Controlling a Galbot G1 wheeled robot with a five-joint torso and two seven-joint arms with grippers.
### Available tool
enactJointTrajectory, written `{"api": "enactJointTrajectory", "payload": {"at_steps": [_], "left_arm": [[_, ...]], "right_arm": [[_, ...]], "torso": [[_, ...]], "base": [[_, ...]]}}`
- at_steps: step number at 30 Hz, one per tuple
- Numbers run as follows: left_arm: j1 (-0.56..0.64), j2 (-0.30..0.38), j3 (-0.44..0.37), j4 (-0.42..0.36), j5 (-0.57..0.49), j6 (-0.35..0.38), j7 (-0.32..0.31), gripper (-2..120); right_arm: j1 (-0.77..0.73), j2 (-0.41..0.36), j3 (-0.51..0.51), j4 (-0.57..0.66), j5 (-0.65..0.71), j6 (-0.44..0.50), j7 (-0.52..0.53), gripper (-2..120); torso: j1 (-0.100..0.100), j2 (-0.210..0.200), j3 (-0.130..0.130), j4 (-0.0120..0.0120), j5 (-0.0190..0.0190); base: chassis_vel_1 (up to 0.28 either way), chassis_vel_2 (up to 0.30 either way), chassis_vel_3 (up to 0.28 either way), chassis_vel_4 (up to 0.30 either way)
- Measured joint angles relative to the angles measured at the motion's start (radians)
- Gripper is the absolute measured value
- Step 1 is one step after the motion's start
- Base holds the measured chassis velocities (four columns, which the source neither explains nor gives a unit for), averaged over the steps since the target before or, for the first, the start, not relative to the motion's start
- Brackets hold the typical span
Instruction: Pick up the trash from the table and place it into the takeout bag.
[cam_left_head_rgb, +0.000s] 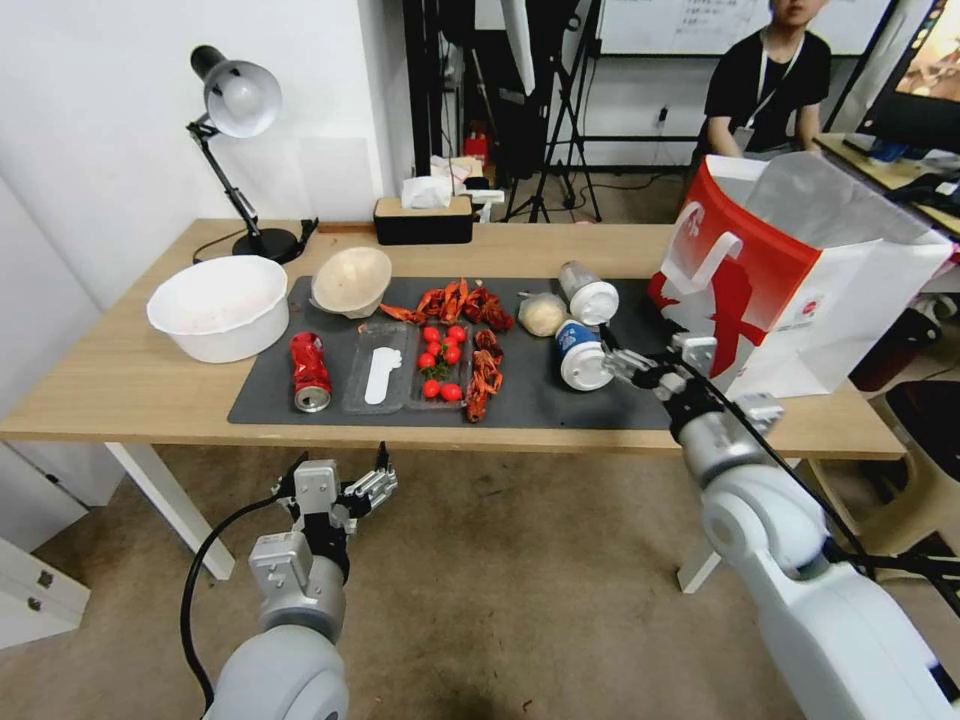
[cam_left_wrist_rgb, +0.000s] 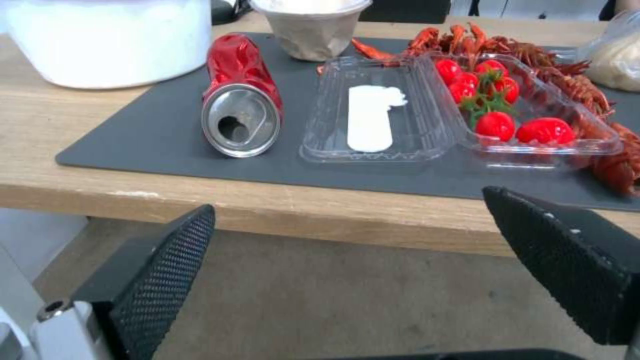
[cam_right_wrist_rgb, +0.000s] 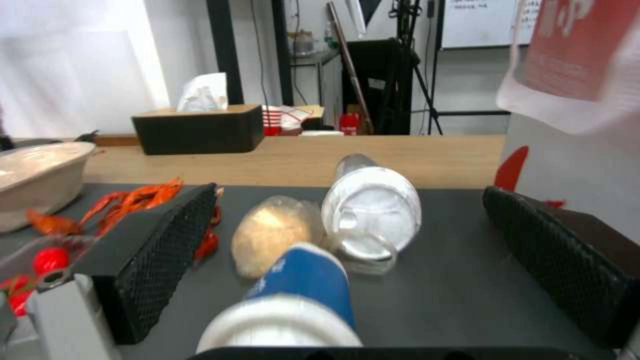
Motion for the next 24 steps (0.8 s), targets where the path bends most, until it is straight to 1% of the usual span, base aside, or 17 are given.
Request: {"api": "enactJointTrajectory", "payload": {"at_steps": [1, 4, 5, 6, 7, 8, 9, 11, 15, 24], "left_arm": [[0.000, 0.000, 0.000, 0.000, 0.000, 0.000, 0.000, 100], [0.002, -0.004, -0.003, 0.000, 0.001, -0.002, -0.003, 100], [0.002, -0.004, -0.003, 0.000, 0.001, -0.002, -0.003, 100], [0.003, -0.005, -0.004, 0.000, 0.001, -0.004, -0.005, 100], [0.005, -0.005, -0.006, 0.000, 0.002, -0.012, -0.007, 100], [0.005, -0.005, -0.006, 0.000, 0.002, -0.012, -0.007, 100], [0.006, -0.005, -0.006, 0.002, 0.004, -0.017, -0.008, 100], [0.006, -0.005, -0.006, 0.005, 0.005, -0.020, -0.010, 100], [0.004, -0.006, -0.006, 0.008, 0.005, -0.021, -0.011, 100], [0.007, -0.006, -0.006, 0.008, 0.005, -0.032, -0.013, 100]], "right_arm": [[0.000, 0.000, 0.000, 0.000, 0.000, 0.000, 0.000, 100], [0.090, 0.012, -0.062, -0.043, 0.026, -0.072, 0.065, 100], [0.090, 0.012, -0.062, -0.043, 0.026, -0.072, 0.065, 100], [0.120, 0.018, -0.085, -0.055, 0.036, -0.121, 0.099, 100], [0.156, 0.026, -0.113, -0.064, 0.075, -0.217, 0.159, 100], [0.156, 0.026, -0.113, -0.064, 0.075, -0.217, 0.159, 100], [0.174, 0.035, -0.129, -0.067, 0.096, -0.281, 0.205, 100], [0.185, 0.043, -0.139, -0.070, 0.110, -0.338, 0.233, 100], [0.199, 0.054, -0.156, -0.091, 0.137, -0.368, 0.240, 100], [0.207, 0.066, -0.161, -0.113, 0.169, -0.397, 0.240, 100]], "torso": [[0.000, 0.000, 0.000, 0.0000, 0.0000], [0.000, 0.000, 0.000, 0.0002, 0.0001], [0.000, 0.000, 0.000, 0.0002, 0.0001], [0.000, 0.000, 0.000, 0.0001, -0.0001], [0.000, 0.000, 0.000, -0.0001, -0.0001], [0.000, 0.000, 0.000, -0.0001, -0.0001], [0.000, 0.000, 0.000, 0.0000, 0.0001], [0.000, 0.000, 0.000, -0.0001, -0.0001], [0.000, 0.000, 0.000, -0.0001, 0.0001], [0.000, 0.000, 0.000, -0.0001, 0.0000]], "base": [[0.000, 0.000, 0.000, 0.000], [0.000, 0.000, 0.000, 0.000], [0.000, 0.000, 0.000, 0.000], [0.000, 0.000, 0.000, 0.000], [0.000, 0.000, 0.000, 0.000], [0.000, 0.000, 0.000, 0.000], [0.000, 0.000, 0.000, 0.000], [0.000, 0.000, 0.000, 0.000], [0.000, 0.000, 0.000, 0.000], [0.000, 0.000, 0.000, 0.000]]}}
